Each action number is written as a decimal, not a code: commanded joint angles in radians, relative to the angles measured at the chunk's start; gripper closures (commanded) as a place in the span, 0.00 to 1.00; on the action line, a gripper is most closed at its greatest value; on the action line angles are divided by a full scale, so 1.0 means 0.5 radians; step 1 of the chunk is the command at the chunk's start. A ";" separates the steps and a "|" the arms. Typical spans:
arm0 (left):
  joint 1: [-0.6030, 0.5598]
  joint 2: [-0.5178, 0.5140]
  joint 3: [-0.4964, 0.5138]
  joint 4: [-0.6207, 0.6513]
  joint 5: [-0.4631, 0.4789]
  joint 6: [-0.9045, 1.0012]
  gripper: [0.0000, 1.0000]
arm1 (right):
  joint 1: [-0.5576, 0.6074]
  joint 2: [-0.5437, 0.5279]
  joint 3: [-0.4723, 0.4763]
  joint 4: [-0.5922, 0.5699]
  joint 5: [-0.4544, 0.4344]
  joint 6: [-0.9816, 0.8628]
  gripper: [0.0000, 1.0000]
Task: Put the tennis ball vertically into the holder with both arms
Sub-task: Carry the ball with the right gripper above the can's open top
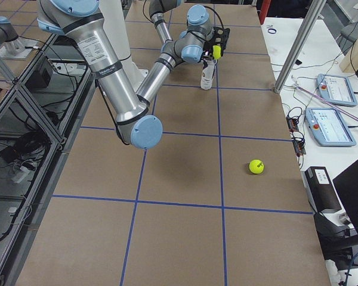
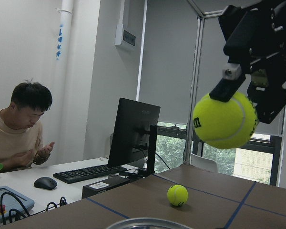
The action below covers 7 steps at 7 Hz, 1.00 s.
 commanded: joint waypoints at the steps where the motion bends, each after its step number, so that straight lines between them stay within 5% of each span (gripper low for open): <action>1: 0.004 0.001 -0.003 0.000 0.000 0.000 0.15 | -0.007 0.075 0.026 -0.117 0.000 0.031 0.88; 4: 0.004 0.001 -0.003 0.000 0.003 0.000 0.12 | -0.092 0.270 0.017 -0.458 -0.070 0.052 0.85; 7: 0.007 0.001 -0.009 0.000 0.000 0.000 0.12 | -0.286 0.405 -0.077 -0.696 -0.361 0.043 0.83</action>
